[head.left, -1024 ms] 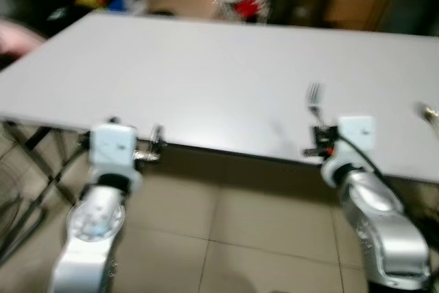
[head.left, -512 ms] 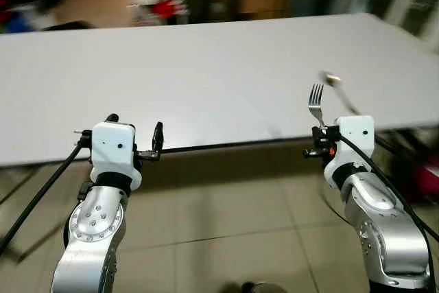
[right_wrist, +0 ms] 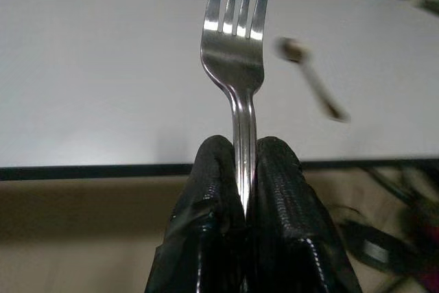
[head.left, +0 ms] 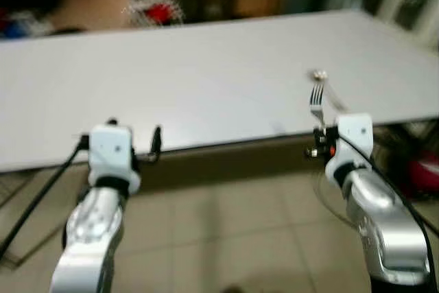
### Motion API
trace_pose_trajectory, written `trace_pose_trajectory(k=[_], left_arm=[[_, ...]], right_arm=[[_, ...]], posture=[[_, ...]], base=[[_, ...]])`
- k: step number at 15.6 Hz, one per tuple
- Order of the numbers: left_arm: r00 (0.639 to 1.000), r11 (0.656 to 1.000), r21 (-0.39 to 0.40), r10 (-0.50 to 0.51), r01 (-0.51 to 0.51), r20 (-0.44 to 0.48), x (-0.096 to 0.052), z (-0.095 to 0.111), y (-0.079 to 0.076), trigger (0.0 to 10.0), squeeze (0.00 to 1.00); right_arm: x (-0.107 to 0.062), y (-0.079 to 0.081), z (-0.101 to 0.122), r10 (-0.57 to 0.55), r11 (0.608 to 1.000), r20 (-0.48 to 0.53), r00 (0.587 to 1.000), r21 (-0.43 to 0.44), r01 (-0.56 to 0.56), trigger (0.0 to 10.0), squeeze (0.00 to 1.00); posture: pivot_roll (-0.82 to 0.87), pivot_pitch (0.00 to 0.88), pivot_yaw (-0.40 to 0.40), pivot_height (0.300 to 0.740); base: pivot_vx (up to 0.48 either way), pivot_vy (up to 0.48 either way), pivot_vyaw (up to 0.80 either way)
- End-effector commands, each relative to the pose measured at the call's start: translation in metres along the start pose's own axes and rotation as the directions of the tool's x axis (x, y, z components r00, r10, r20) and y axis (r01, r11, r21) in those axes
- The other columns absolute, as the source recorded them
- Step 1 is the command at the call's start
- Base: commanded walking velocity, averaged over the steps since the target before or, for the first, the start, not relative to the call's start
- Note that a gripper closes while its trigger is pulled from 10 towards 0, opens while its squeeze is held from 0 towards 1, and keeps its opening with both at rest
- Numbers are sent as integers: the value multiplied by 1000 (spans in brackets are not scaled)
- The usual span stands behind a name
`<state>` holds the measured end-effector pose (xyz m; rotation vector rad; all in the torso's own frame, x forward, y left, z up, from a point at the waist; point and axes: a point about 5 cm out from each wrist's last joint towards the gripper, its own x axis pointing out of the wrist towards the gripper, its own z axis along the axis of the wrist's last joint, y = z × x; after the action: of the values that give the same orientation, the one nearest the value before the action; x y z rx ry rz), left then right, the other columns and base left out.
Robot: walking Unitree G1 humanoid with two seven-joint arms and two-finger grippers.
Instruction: Setting the table
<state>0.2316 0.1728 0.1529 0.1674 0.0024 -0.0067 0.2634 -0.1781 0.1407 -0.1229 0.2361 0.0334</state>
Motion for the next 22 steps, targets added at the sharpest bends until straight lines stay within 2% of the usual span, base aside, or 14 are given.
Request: trace_pose_trajectory(k=[1, 3, 10, 15, 22], left_arm=[[1000, 1000, -4, -21, 21, 13, 2, 3, -4, 10000, 0], [999, 999, -5, -35, 35, 11, 3, 2, -5, 10000, 0], [997, 997, -10, -77, 77, 6, 3, 1, -11, 10000, 0], [996, 996, -11, -87, 87, 10, 4, 1, -11, 10000, 0], [996, 996, -12, -90, 90, 10, 3, 0, -11, 10000, 0]], right_arm=[[0, -4, 5, -16, 1000, 11, 1000, -3, 16, 10000, 0], [0, -7, 6, -22, 999, 14, 1000, -24, 22, 10000, 0], [-1, -9, 5, -22, 999, 11, 1000, -35, 22, 10000, 0], [4, -15, 8, -10, 998, 10, 1000, -59, 11, 10000, 0], [14, -22, 19, 73, 988, 19, 997, -140, -69, 10000, 0]], posture=[[-157, 0, 44, 740], [-160, 0, 46, 740], [-166, 0, 53, 740], [-165, 0, 55, 740], [-159, 0, 47, 740]], base=[[334, 0, -781], [336, 0, -591], [335, 0, 0], [331, 0, 0], [326, 0, 0]])
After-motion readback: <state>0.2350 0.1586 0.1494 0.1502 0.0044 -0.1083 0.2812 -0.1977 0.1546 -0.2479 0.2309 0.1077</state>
